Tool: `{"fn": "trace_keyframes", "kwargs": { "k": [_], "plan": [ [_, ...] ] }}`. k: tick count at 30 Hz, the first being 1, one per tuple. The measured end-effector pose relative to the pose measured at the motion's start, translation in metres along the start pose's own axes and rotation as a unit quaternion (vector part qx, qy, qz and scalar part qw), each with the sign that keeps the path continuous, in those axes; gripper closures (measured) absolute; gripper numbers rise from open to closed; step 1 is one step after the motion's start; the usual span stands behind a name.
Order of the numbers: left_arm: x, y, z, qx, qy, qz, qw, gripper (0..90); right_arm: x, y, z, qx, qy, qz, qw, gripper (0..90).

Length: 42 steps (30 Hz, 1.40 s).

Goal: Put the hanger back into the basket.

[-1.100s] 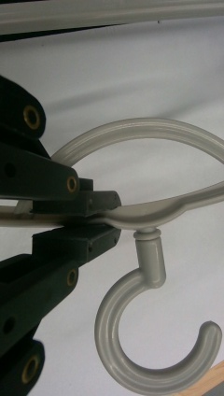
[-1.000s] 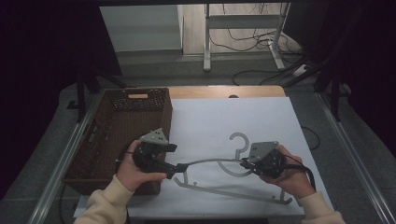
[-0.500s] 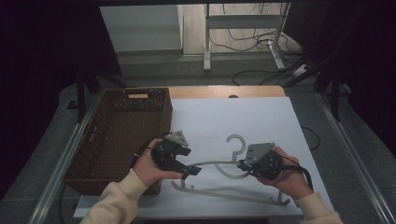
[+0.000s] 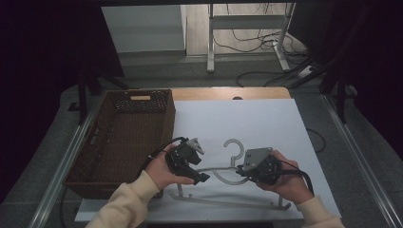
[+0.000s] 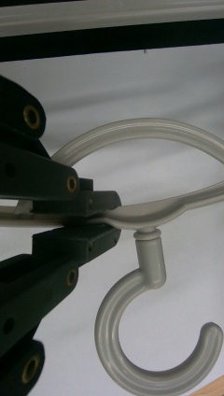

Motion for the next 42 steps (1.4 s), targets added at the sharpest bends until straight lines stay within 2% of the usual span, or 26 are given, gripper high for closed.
{"fn": "trace_keyframes", "kwargs": {
  "k": [1, 5, 12, 18, 20, 24, 26, 27, 30, 31, 32, 33, 34, 35, 37, 38, 39, 40, 41, 42],
  "plan": [
    [0.0, -0.003, 0.0, 0.011, -0.005, 0.002, 0.9999, 41.4, 0.002, -0.001, 0.003, -0.004, 0.002, 0.0, 1.0, 81.8],
    [0.001, -0.006, -0.001, 0.022, -0.006, 0.004, 0.9997, 51.8, 0.005, 0.0, 0.007, -0.005, 0.008, 0.002, 1.0, 81.8],
    [-0.005, -0.009, -0.002, 0.032, -0.013, -0.022, 0.9991, 76.6, 0.006, 0.0, 0.008, -0.002, 0.009, 0.0, 1.0, 81.7],
    [-0.01, -0.005, -0.003, 0.026, -0.017, -0.041, 0.9987, 79.6, 0.007, -0.002, 0.008, -0.01, 0.003, 0.006, 0.9999, 81.3],
    [-0.015, -0.003, -0.002, 0.014, -0.019, -0.054, 0.9983, 80.7, 0.006, -0.001, 0.009, -0.013, -0.001, 0.008, 0.9999, 80.4],
    [-0.017, 0.0, -0.001, 0.002, -0.023, -0.05, 0.9985, 81.2, 0.006, 0.002, 0.01, -0.019, -0.007, 0.01, 0.9997, 79.9],
    [-0.017, 0.001, 0.0, -0.007, -0.028, -0.049, 0.9984, 81.4, 0.004, 0.004, 0.011, -0.029, -0.016, 0.01, 0.9994, 79.1],
    [-0.019, 0.003, 0.001, -0.018, -0.03, -0.047, 0.9983, 81.4, 0.003, 0.005, 0.011, -0.033, -0.02, 0.01, 0.9992, 78.6],
    [-0.02, 0.005, 0.001, -0.027, -0.032, -0.042, 0.9982, 81.6, 0.002, 0.006, 0.012, -0.041, -0.034, 0.01, 0.9985, 76.7],
    [-0.02, 0.006, 0.002, -0.032, -0.031, -0.042, 0.9981, 81.6, 0.0, 0.007, 0.013, -0.052, -0.047, 0.01, 0.9975, 75.2],
    [-0.019, 0.01, 0.002, -0.04, -0.031, -0.04, 0.9979, 81.6, -0.004, 0.01, 0.015, -0.073, -0.074, 0.014, 0.9944, 71.7],
    [-0.018, 0.012, 0.002, -0.045, -0.03, -0.041, 0.9977, 81.6, -0.006, 0.012, 0.015, -0.081, -0.085, 0.012, 0.993, 68.2],
    [-0.018, 0.012, 0.002, -0.045, -0.03, -0.041, 0.9977, 81.6, -0.006, 0.012, 0.015, -0.081, -0.085, 0.012, 0.993, 68.2],
    [-0.015, 0.017, 0.002, -0.054, -0.025, -0.04, 0.9974, 81.6, -0.013, 0.017, 0.016, -0.104, -0.115, 0.005, 0.9879, 56.7],
    [-0.013, 0.02, 0.001, -0.062, -0.02, -0.036, 0.9972, 81.6, -0.022, 0.025, 0.016, -0.126, -0.15, -0.001, 0.9806, 46.3],
    [-0.013, 0.02, 0.001, -0.062, -0.02, -0.036, 0.9972, 81.6, -0.022, 0.025, 0.016, -0.126, -0.15, -0.001, 0.9806, 46.3],
    [-0.011, 0.022, 0.0, -0.063, -0.017, -0.036, 0.9972, 81.6, -0.026, 0.028, 0.015, -0.133, -0.161, -0.004, 0.9779, 41.9],
    [-0.011, 0.023, 0.0, -0.072, -0.01, -0.038, 0.9966, 81.6, -0.033, 0.036, 0.012, -0.146, -0.188, -0.008, 0.9711, 37.4],
    [-0.011, 0.023, 0.0, -0.072, -0.01, -0.038, 0.9966, 81.6, -0.033, 0.036, 0.012, -0.146, -0.188, -0.008, 0.9711, 37.4],
    [-0.01, 0.026, 0.0, -0.077, -0.007, -0.036, 0.9964, 81.6, -0.038, 0.041, 0.007, -0.148, -0.203, -0.019, 0.9679, 32.4]
  ]
}}
Point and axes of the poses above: each handheld gripper's, and its own axes: y roughly backward along the jaws, z roughly out of its top, x roughly to its left, the point moved 10 cm from there along -y, roughly forward along the jaws, and after that the axes turned 7 degrees about -z, right-handed, at the moved point
